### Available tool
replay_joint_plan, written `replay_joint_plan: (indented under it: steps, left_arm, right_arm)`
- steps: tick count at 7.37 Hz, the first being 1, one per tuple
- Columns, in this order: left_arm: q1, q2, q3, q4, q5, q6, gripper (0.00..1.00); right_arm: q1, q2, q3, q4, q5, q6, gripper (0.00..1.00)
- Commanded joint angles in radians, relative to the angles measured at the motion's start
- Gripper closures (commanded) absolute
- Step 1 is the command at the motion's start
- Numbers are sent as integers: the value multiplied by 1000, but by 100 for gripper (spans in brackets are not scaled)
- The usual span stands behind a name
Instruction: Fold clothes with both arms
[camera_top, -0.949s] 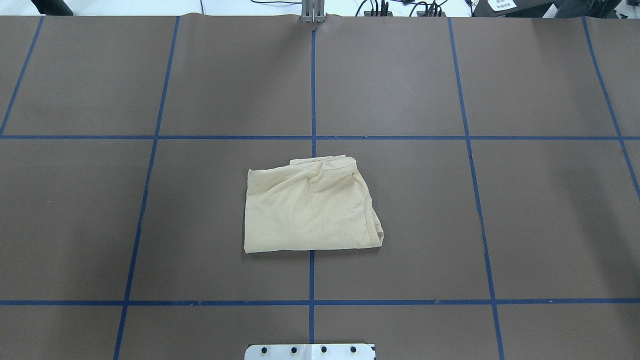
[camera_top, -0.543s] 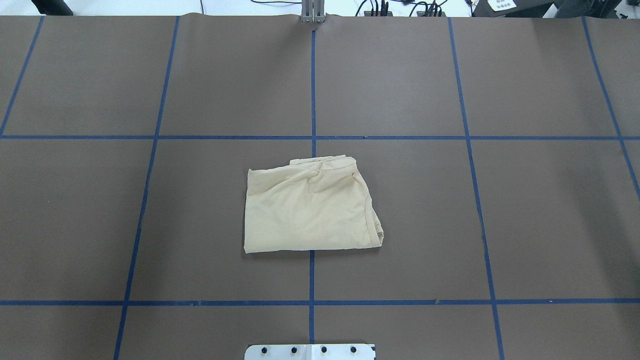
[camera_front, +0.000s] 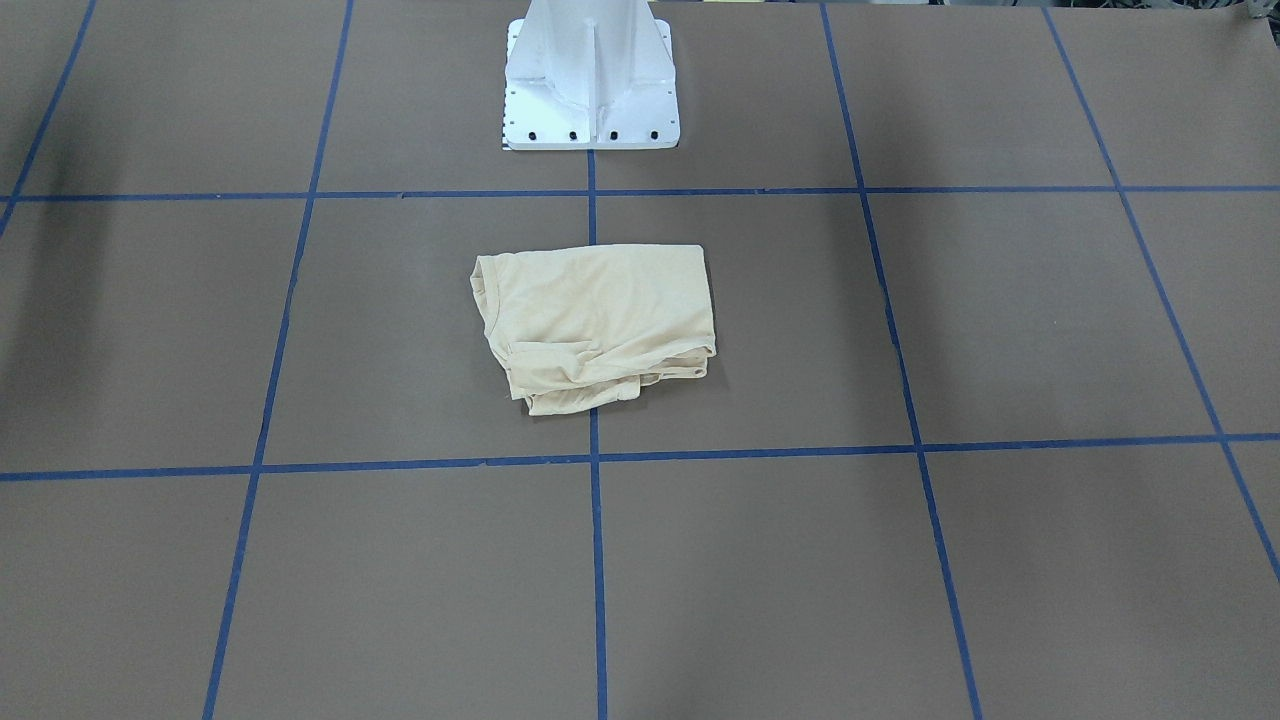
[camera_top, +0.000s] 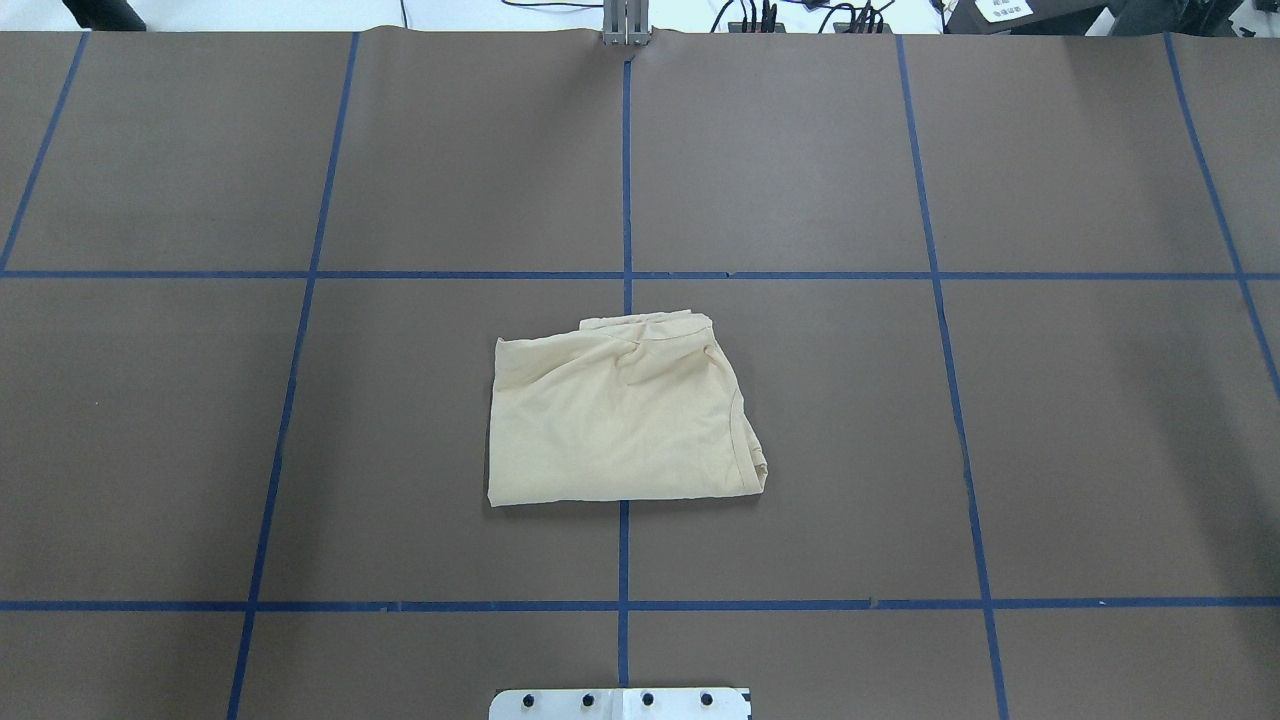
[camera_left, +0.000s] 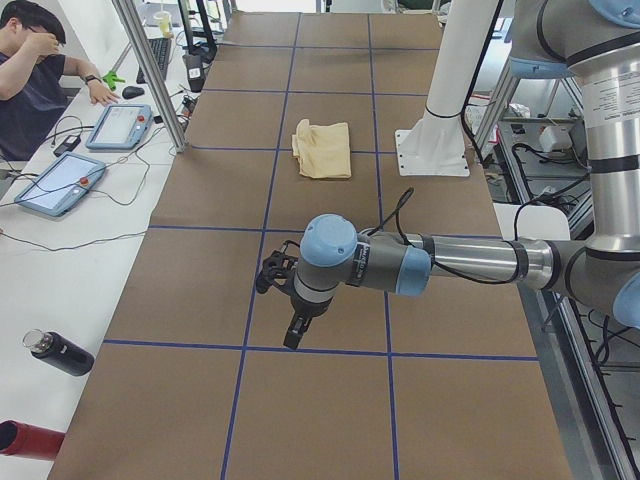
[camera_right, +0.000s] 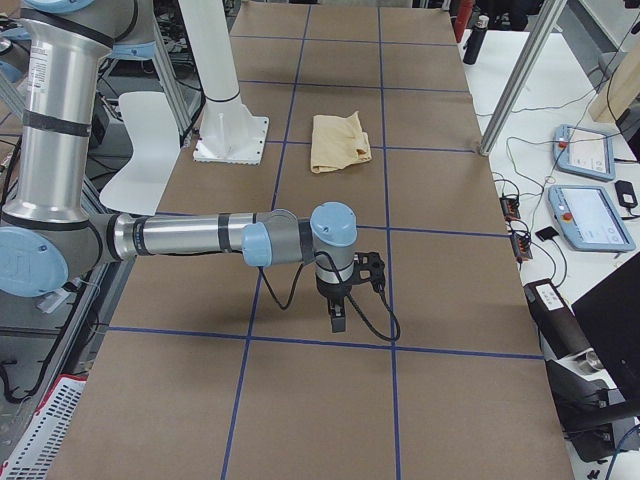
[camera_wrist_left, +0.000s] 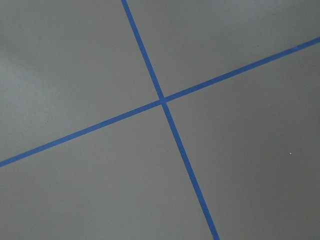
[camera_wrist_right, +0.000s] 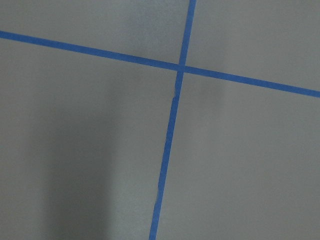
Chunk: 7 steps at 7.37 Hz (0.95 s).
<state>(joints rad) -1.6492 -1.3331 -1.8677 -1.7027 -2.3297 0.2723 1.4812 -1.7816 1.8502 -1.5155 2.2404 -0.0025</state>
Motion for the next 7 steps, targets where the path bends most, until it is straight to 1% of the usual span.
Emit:
replay_joint_plan:
  steps: [1,2,7]
  left_arm:
    - [0,26,-8,-11,3,7,0]
    - [2,26,-13,-11,-5,8,0]
    - [0,31,-15,-12,1,10,0]
  right_arm:
    - [-1,-57,0,1,-1,-1,0]
    - [1,-68,1,20,-1,-1,0]
    - [1,-62,0,21,11,6,0]
